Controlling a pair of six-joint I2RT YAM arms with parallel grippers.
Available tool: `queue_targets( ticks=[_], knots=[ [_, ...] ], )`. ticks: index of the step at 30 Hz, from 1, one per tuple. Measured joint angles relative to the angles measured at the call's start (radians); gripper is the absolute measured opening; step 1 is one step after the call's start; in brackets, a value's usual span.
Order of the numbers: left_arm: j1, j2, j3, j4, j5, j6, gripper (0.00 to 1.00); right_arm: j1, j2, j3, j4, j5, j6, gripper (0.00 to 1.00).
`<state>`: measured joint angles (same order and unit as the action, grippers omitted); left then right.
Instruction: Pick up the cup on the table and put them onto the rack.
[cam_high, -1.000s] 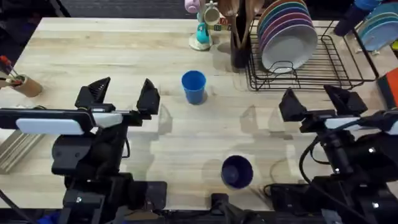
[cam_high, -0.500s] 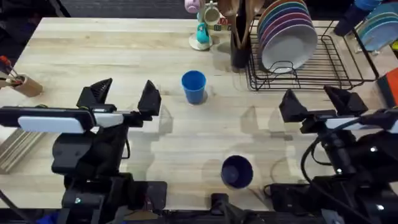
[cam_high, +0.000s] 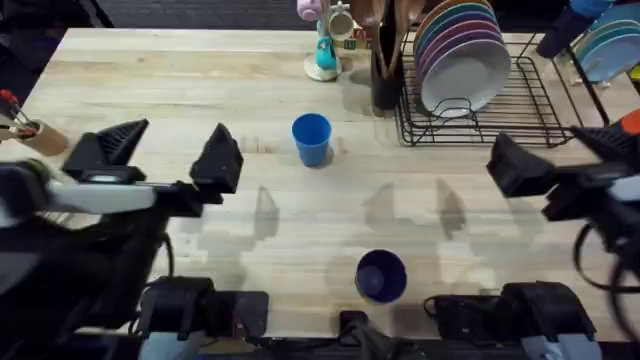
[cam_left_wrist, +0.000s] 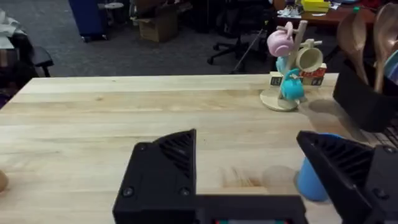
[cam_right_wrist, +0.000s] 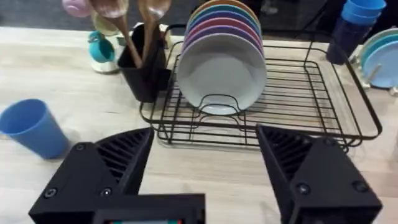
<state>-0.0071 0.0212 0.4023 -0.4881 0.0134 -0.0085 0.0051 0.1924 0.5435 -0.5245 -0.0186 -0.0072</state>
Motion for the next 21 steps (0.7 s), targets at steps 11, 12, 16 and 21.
queue_targets(
  ticks=[11,12,16,21],
  knots=[
    [0.000,0.327,0.369,-0.187,0.024,0.000,0.993,0.000,0.376,0.361,-0.195,-0.110,0.000,0.992],
    [0.000,0.372,0.407,-0.200,0.026,0.000,0.993,0.000,0.407,0.387,-0.209,-0.119,0.000,0.992],
    [0.000,0.512,0.518,-0.241,0.047,0.000,0.993,0.000,0.504,0.471,-0.260,-0.149,0.000,0.992],
    [0.000,0.699,0.641,-0.324,0.098,0.000,0.993,0.000,0.573,0.523,-0.290,-0.170,0.000,0.992]
  ],
)
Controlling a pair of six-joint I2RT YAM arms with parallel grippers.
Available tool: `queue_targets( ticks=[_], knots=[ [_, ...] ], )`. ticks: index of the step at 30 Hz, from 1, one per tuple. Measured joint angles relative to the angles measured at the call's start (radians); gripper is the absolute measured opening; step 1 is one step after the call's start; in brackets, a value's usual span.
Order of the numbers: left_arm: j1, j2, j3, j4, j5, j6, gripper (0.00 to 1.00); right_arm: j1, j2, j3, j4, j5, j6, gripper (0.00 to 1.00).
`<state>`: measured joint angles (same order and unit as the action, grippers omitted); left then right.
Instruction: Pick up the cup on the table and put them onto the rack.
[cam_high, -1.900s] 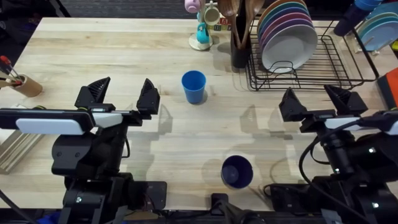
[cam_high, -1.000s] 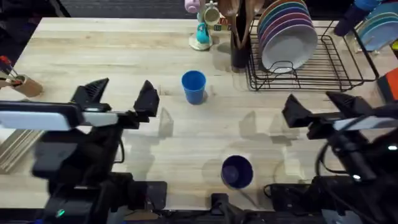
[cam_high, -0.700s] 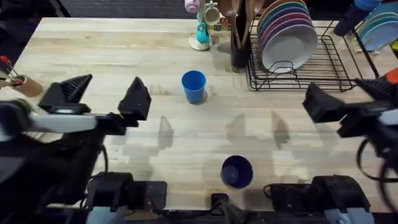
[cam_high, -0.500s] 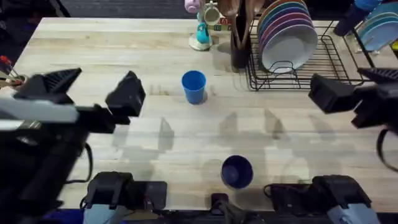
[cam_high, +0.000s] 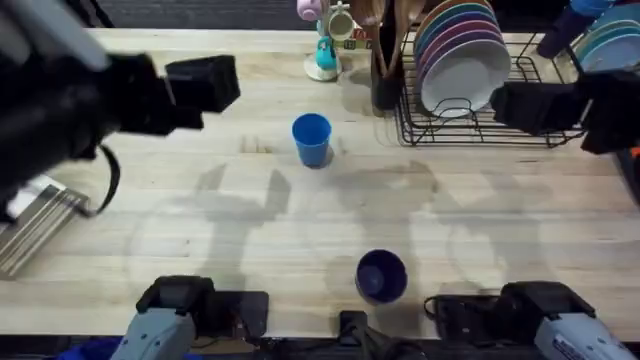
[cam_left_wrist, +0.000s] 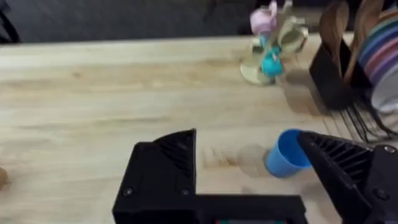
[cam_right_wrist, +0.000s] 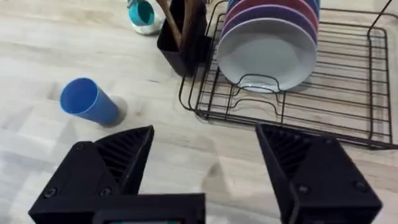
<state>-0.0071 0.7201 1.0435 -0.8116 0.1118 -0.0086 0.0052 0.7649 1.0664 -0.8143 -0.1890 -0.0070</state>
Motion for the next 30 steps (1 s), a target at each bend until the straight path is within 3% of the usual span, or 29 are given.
queue_targets(
  ticks=[6,21,30],
  knots=[
    [0.000,0.181,0.061,-0.019,0.024,0.000,0.993,0.000,0.016,0.001,-0.004,-0.009,0.000,0.992],
    [-0.003,0.381,0.061,-0.015,0.047,0.000,0.994,0.000,0.016,0.001,-0.004,-0.010,0.000,0.992],
    [-0.107,0.473,0.061,0.022,0.050,0.000,0.995,0.000,0.016,0.001,-0.001,-0.011,0.000,0.992]
  ],
)
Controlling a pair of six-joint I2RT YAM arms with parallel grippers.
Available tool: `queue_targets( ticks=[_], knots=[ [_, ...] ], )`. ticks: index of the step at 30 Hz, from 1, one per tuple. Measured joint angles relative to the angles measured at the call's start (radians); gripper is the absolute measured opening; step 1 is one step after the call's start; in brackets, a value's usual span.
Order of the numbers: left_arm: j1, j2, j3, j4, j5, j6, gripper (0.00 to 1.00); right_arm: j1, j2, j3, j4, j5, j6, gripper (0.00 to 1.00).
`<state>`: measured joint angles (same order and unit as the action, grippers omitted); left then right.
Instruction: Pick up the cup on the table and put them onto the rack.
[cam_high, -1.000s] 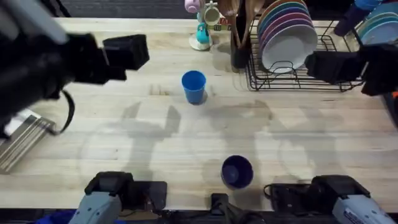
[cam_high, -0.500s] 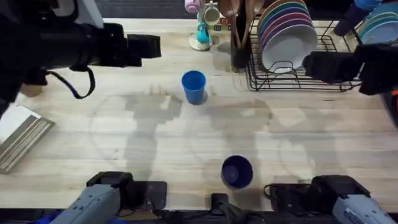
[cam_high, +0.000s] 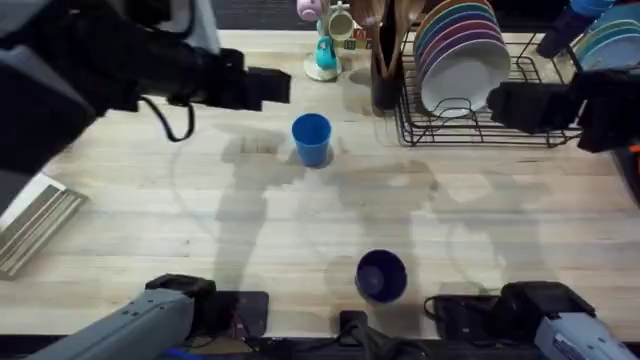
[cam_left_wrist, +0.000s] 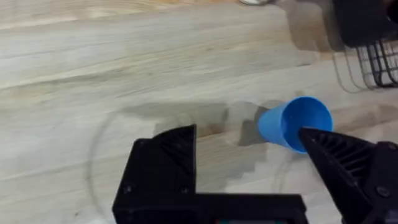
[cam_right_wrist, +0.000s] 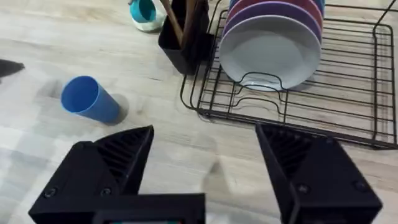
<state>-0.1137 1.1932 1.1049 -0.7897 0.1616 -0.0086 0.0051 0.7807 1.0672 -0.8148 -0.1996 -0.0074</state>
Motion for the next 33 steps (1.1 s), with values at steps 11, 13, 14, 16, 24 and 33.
queue_targets(
  ticks=[11,13,14,16,24,33],
  knots=[
    [-0.157,0.077,0.000,0.034,-0.028,-0.030,0.995,0.000,0.000,0.000,0.000,0.000,0.000,0.992],
    [-0.169,0.077,0.000,0.031,-0.027,-0.031,0.994,0.000,0.000,0.000,0.000,0.000,0.000,0.992],
    [-0.169,0.077,0.000,0.029,-0.027,-0.031,0.995,0.000,0.000,0.000,0.000,0.000,0.000,0.992],
    [-0.169,0.080,0.000,0.022,-0.028,-0.032,0.995,0.000,0.000,0.000,0.000,0.000,0.000,0.992],
    [-0.169,0.127,0.000,0.011,-0.031,-0.034,0.995,0.000,0.000,0.000,0.002,0.000,0.000,0.992],
    [-0.169,0.188,0.000,0.019,-0.035,-0.035,0.997,0.000,0.000,0.000,0.002,0.000,0.000,0.992]
  ],
)
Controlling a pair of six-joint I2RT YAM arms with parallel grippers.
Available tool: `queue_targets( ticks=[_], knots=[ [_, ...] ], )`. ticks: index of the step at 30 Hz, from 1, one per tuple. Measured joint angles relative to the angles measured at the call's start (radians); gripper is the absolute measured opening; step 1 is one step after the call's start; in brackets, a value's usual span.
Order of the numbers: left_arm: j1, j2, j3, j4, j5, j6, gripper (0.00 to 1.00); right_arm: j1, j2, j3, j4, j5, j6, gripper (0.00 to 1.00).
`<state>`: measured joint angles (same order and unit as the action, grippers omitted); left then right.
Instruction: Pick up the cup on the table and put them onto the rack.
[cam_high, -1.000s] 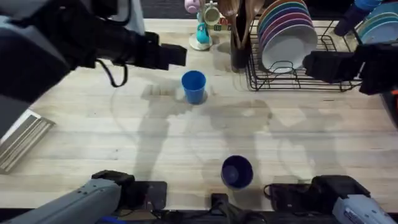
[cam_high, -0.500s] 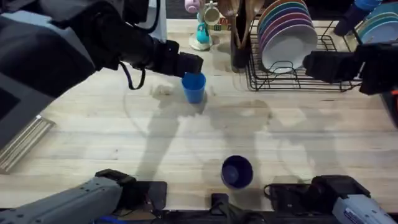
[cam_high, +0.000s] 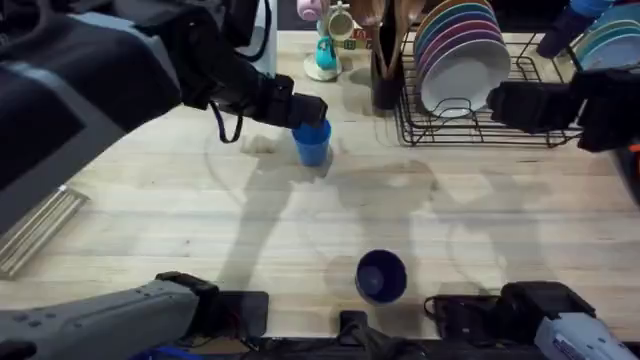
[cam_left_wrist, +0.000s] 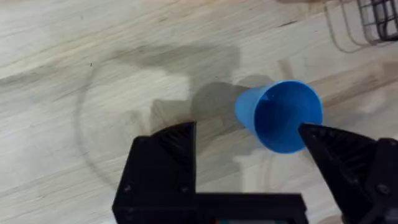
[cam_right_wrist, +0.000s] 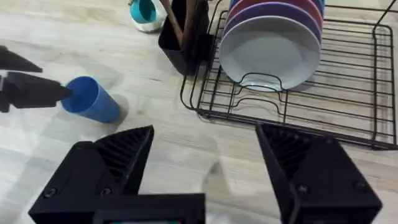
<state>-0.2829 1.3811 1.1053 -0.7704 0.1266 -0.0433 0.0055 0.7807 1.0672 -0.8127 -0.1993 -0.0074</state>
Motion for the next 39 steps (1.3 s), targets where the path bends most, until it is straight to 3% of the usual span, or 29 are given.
queue_targets(
  ticks=[4,14,19,21,24,25,27,39],
  knots=[
    [0.000,0.065,0.000,0.001,-0.044,-0.002,0.975,0.000,0.000,0.000,0.000,0.000,0.000,0.992],
    [0.000,0.127,0.000,0.026,-0.066,-0.003,0.942,0.000,0.000,0.000,0.000,0.000,0.000,0.992],
    [0.000,0.149,0.000,0.027,-0.067,-0.007,0.733,0.000,0.000,0.000,0.000,0.000,0.000,0.992],
    [0.000,0.152,0.000,0.027,-0.068,-0.006,0.492,0.000,0.000,0.000,0.000,0.000,0.000,0.992],
    [0.000,0.153,0.000,0.027,-0.067,-0.007,0.280,0.000,0.000,0.000,0.000,0.000,0.000,0.992],
    [0.000,0.152,0.000,0.027,-0.067,-0.008,0.166,0.000,0.000,0.000,0.000,0.000,0.000,0.992],
    [0.000,0.152,0.001,0.032,-0.053,-0.010,0.059,0.000,0.000,0.000,0.000,0.000,0.000,0.992],
    [0.000,0.151,0.006,0.079,0.041,-0.010,0.042,0.000,0.000,0.000,0.000,0.000,0.000,0.992]
  ],
)
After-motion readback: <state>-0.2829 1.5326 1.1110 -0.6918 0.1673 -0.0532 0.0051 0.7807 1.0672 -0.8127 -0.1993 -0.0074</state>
